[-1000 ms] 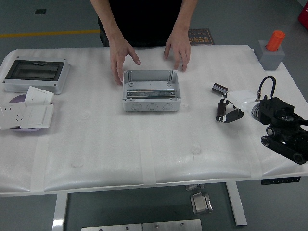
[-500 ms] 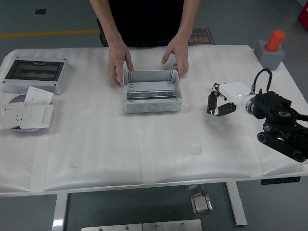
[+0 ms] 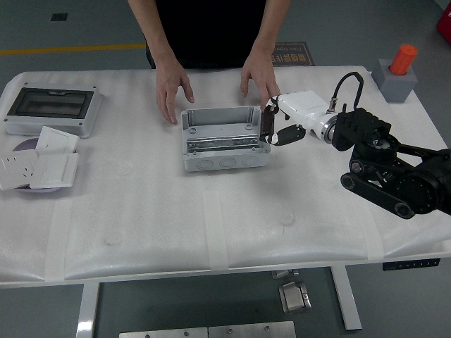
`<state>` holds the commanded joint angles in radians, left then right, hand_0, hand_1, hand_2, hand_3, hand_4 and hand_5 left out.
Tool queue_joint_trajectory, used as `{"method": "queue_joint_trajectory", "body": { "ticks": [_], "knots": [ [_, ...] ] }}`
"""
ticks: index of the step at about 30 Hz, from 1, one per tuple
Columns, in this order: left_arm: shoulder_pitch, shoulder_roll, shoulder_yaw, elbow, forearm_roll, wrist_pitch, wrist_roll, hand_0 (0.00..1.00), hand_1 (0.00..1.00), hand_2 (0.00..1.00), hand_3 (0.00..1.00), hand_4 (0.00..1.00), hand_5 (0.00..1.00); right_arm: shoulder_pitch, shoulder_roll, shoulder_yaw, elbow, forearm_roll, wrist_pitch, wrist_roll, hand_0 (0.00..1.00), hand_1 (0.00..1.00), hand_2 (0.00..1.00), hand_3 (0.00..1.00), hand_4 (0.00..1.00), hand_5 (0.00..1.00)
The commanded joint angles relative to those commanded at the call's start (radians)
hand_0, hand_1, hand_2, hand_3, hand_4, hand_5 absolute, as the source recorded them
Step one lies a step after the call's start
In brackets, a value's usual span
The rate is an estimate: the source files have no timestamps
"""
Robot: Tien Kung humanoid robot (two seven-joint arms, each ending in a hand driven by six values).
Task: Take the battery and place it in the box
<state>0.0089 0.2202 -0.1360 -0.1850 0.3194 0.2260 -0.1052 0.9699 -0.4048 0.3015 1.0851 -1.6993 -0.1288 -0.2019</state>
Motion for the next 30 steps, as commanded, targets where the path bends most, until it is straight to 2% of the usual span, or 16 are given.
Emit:
{"method": "queue_joint_trajectory", "body": {
  "ticks": [5, 12, 20, 30],
  "knots": [
    [-0.005, 0.002, 0.007, 0.000, -0.006, 0.000, 0.000, 0.592, 0.632, 0.583, 0.720, 0.681, 0.240, 0.031, 0.077, 0.004, -0.059, 0.011, -0.003, 0.001, 0.527, 0.507, 0.682, 0.681, 0.748, 0.463],
    [-0.008, 0.002, 0.014, -0.001, -0.010, 0.000, 0.001, 0.592, 0.633, 0.583, 0.720, 0.683, 0.239, 0.038, 0.146, -0.004, -0.142, 0.039, -0.025, 0.002, 0.531, 0.508, 0.683, 0.682, 0.747, 0.463],
    [-0.013, 0.002, 0.016, -0.002, -0.010, -0.001, 0.002, 0.592, 0.631, 0.587, 0.724, 0.686, 0.238, 0.026, 0.190, -0.029, -0.178, 0.059, -0.045, 0.001, 0.531, 0.506, 0.685, 0.676, 0.747, 0.473],
    [-0.016, 0.003, 0.017, -0.003, -0.008, -0.003, 0.004, 0.593, 0.632, 0.588, 0.727, 0.689, 0.239, 0.020, 0.205, -0.042, -0.201, 0.068, -0.027, 0.003, 0.532, 0.506, 0.688, 0.672, 0.737, 0.476]
  ]
}}
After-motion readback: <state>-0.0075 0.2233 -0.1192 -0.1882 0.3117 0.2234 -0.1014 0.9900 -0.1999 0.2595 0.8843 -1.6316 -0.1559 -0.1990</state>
